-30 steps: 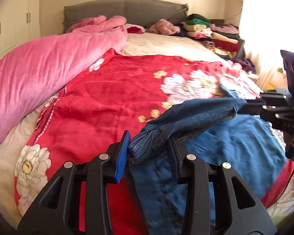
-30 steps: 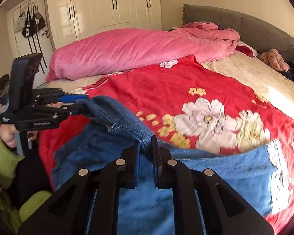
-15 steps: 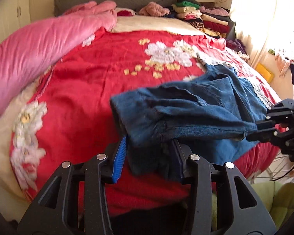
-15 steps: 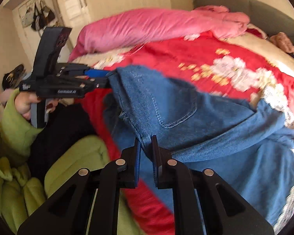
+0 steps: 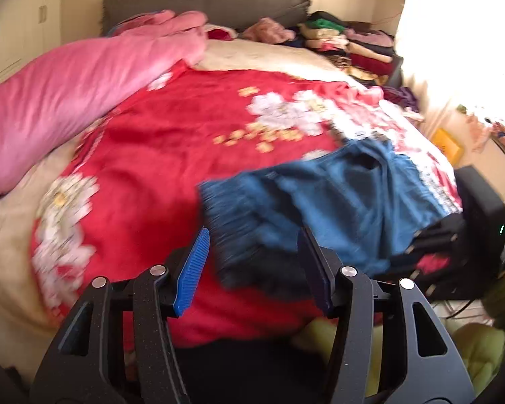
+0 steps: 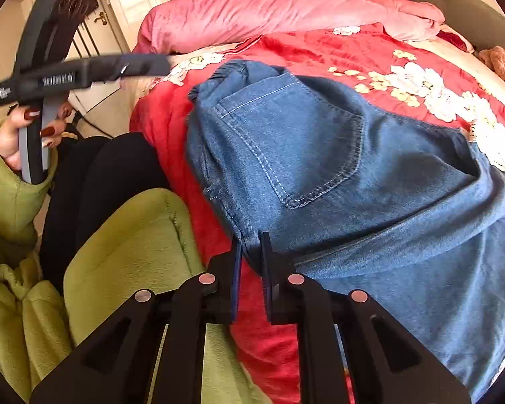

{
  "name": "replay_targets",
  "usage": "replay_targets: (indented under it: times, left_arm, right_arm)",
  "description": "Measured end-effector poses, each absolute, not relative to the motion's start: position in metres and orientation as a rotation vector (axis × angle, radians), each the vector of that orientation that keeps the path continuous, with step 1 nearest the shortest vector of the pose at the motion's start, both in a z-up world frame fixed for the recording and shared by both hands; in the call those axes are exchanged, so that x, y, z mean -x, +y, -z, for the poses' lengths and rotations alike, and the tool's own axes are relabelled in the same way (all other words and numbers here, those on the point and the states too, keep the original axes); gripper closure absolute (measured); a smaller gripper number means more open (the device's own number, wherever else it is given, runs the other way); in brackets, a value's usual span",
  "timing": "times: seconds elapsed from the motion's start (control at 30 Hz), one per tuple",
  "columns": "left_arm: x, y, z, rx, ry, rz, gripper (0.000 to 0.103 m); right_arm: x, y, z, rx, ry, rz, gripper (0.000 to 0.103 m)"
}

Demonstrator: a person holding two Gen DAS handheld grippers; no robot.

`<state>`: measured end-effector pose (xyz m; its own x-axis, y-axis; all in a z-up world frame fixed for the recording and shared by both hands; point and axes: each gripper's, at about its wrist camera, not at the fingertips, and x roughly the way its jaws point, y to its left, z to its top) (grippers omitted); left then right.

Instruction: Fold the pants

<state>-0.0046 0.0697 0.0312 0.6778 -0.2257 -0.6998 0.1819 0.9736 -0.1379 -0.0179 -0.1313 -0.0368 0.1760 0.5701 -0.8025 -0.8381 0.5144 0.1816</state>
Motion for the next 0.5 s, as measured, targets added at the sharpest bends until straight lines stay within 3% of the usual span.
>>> replay_targets:
  times: [0.27, 0.37, 0.5]
  left_arm:
    - [-0.024, 0.032, 0.026, -0.034, 0.945, 0.260, 0.056]
    - [-0.020, 0.037, 0.024, -0.011, 0.931, 0.267, 0.056]
    - [-0.020, 0.039, 0.024, -0.006, 0.927, 0.267, 0.056]
  right_arm:
    - [0.021, -0.149, 0.017, 0.271, 0.938, -1.059, 0.083]
    - [0.016, -0.158, 0.000, 0.225, 0.862, -1.024, 0.071]
    - [-0.001, -0.151, 0.011, 0.187, 0.904, -0.966, 0.068]
